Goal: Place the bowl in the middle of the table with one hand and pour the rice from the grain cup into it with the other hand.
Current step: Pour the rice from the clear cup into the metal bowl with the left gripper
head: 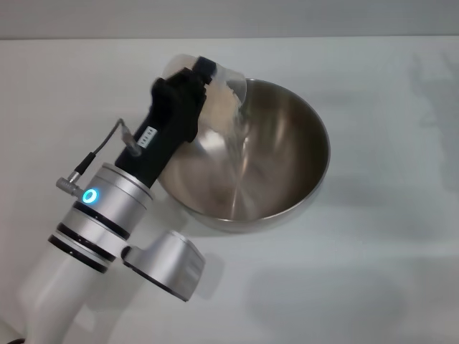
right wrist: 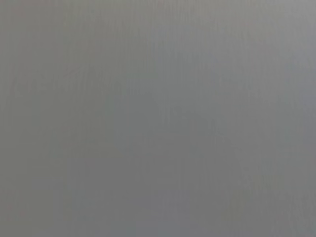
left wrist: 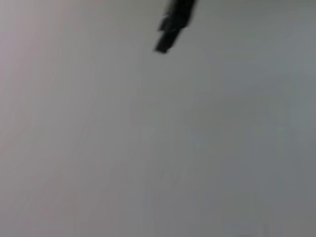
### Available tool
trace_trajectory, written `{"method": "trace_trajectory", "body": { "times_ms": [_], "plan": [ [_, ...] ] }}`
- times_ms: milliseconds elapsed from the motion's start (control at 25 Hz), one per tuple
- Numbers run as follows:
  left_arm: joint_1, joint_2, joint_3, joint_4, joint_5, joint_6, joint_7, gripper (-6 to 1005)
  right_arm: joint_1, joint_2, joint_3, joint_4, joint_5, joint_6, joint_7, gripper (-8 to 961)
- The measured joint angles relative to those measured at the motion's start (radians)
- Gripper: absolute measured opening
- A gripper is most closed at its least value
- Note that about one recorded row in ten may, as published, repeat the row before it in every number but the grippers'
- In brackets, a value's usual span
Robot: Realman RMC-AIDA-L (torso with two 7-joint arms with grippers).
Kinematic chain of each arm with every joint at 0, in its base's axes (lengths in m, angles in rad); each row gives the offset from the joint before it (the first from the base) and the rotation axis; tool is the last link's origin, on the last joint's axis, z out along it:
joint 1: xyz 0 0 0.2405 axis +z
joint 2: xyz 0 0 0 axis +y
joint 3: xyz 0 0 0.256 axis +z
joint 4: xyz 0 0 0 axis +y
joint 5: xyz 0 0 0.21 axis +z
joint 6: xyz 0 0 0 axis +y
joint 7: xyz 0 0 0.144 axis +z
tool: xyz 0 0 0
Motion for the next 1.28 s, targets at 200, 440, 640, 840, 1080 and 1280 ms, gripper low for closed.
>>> {"method": "trace_trajectory", "body": {
  "times_ms": [200, 440, 640, 840, 1080, 1280],
  "plan": [
    [-0.003, 0.0, 0.019, 0.016, 0.0, -0.026, 0.197, 23, 0.001, 0.0, -0.004, 0.001, 0.0, 0.0, 0.0, 522],
    [0.0, 0.0, 0.023, 0.021, 0.001, -0.024, 0.406, 23, 0.006, 0.0, -0.006, 0.002, 0.0, 0.002, 0.001, 522],
    [0.0, 0.0, 0.023, 0.042, 0.001, 0.022, 0.475, 23, 0.01, 0.0, -0.005, 0.003, 0.0, 0.009, 0.001, 522],
    [0.0, 0.0, 0.037, 0.048, 0.001, 0.032, 0.489, 23, 0.012, 0.0, -0.001, 0.003, 0.0, 0.009, -0.001, 523],
    [0.003, 0.0, 0.111, 0.045, 0.002, -0.003, 0.486, 24, 0.014, -0.001, 0.0, 0.005, 0.0, 0.009, -0.001, 523],
    [0.003, 0.0, 0.084, 0.061, 0.001, -0.031, 0.493, 24, 0.018, -0.002, 0.0, 0.008, 0.0, 0.009, -0.003, 523]
  ]
}}
